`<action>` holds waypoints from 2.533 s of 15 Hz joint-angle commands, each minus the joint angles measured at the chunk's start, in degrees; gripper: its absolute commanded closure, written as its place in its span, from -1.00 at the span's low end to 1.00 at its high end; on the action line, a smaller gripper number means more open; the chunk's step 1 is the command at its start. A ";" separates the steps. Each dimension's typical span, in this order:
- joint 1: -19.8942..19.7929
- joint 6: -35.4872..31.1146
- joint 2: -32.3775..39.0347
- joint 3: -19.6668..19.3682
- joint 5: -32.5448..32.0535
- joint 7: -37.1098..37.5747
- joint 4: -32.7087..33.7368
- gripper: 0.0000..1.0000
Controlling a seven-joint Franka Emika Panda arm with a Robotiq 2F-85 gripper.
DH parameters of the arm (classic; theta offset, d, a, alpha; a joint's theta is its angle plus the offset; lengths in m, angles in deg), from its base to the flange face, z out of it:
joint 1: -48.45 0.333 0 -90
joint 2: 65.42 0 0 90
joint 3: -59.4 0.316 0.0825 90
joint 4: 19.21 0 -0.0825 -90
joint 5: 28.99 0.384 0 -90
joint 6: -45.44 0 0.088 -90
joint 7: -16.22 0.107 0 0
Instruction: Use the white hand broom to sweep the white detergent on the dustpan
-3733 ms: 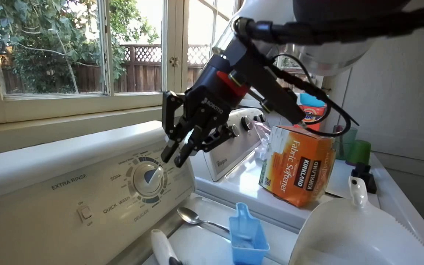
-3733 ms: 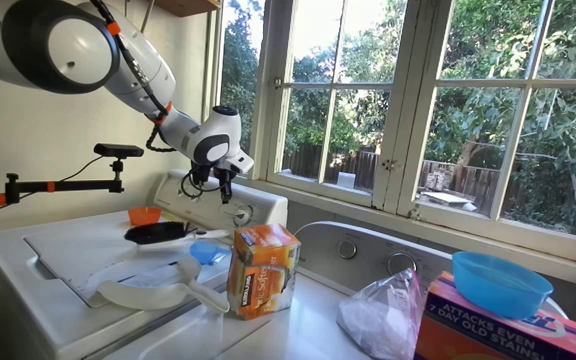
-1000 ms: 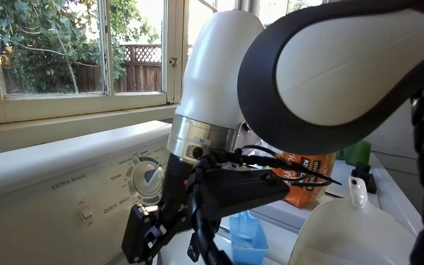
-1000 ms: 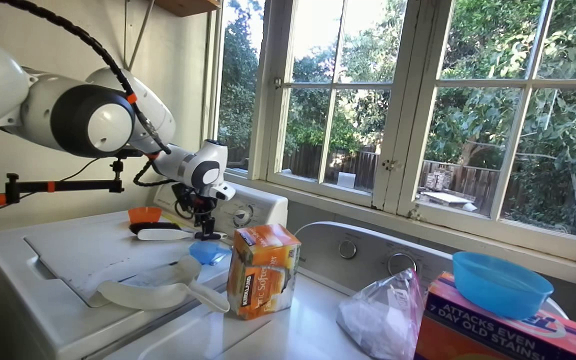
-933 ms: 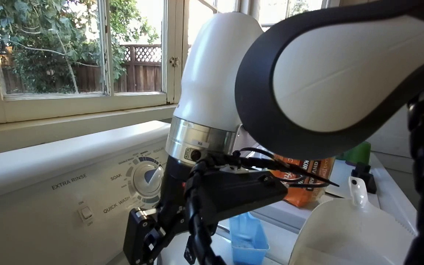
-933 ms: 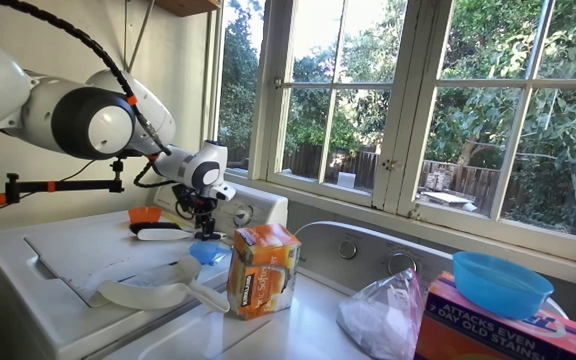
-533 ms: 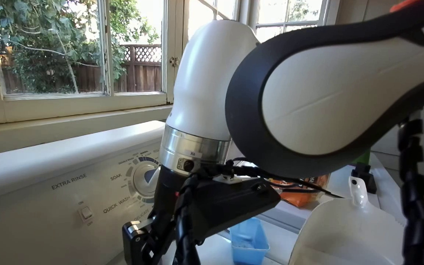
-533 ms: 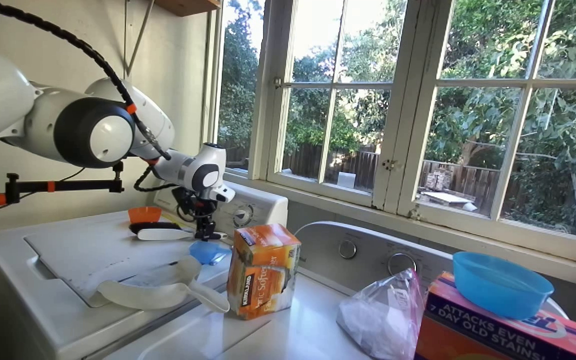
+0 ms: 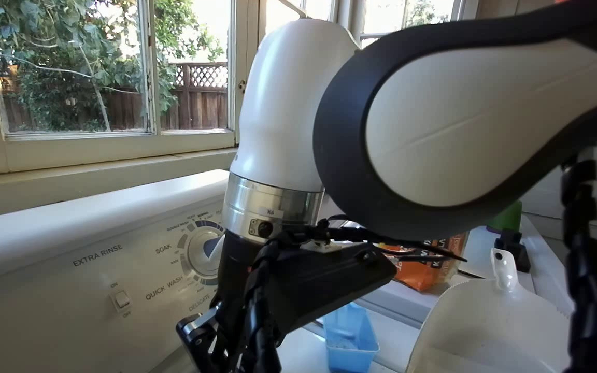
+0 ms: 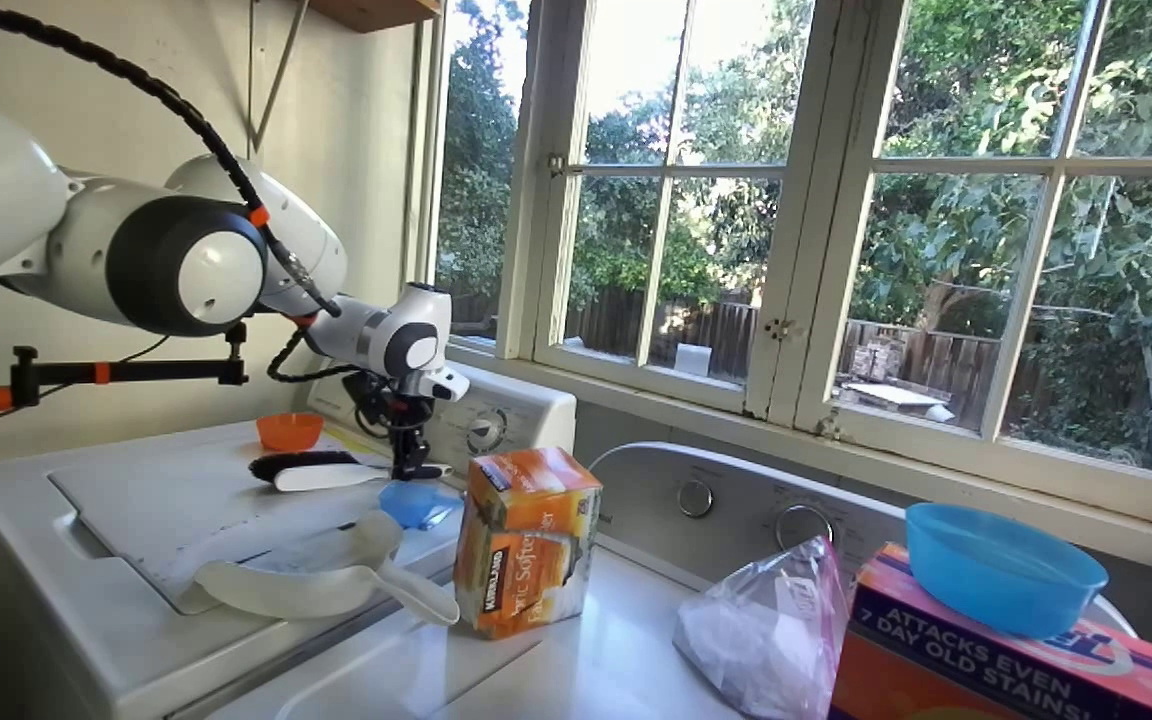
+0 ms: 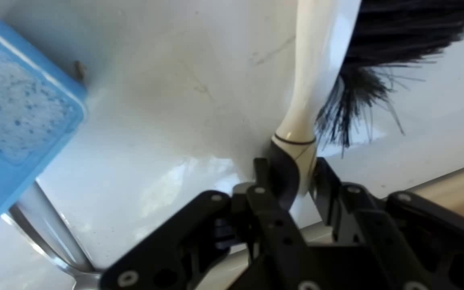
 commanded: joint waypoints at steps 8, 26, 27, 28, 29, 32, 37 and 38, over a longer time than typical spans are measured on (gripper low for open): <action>-2.00 2.13 -16.08 -2.02 -1.18 -0.38 -10.21 0.86; -0.55 21.81 -34.08 -1.56 -18.87 6.30 -27.52 0.86; -0.62 22.37 -34.20 -0.93 -20.53 6.39 -27.61 0.86; -0.56 22.33 -34.22 -0.41 -22.49 6.45 -27.90 0.86; -0.66 22.43 -34.04 0.30 -23.45 6.25 -28.01 0.86; -0.90 22.41 -33.62 1.79 -25.37 5.84 -28.34 0.86; -1.69 22.58 -33.57 2.77 -25.08 5.29 -28.57 0.86; -1.90 22.61 -33.47 2.91 -24.50 5.16 -28.35 0.86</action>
